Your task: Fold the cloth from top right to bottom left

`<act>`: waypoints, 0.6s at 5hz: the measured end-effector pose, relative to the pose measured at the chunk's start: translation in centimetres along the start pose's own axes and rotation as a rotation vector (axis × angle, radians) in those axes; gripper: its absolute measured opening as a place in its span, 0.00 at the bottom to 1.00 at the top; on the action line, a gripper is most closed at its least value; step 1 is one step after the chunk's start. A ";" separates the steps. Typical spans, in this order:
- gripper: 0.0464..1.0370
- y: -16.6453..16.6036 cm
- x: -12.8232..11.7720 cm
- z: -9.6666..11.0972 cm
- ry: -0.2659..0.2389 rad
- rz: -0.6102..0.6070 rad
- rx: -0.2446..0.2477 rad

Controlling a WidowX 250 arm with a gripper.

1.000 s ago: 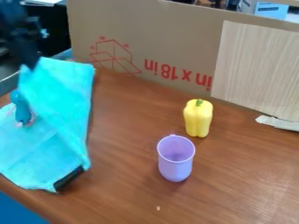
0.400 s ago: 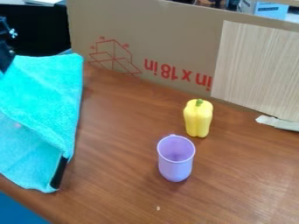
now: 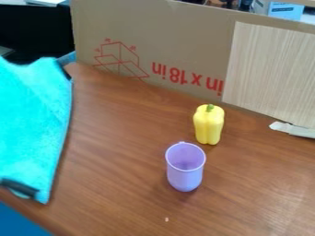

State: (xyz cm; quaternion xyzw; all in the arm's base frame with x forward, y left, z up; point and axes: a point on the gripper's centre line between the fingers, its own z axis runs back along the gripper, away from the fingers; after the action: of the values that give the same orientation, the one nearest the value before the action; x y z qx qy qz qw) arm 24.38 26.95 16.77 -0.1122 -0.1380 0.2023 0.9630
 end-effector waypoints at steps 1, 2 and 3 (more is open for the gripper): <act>0.03 1.5 -0.1 0.2 -0.004 0.024 0.007; 0.18 2.6 -0.6 -0.1 0.031 0.041 0.039; 0.45 3.5 -0.7 -0.3 0.033 0.042 0.081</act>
State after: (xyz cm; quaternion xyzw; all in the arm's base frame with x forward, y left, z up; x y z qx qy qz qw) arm 22.65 29.75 15.38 -0.0793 -0.1112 0.2261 0.9645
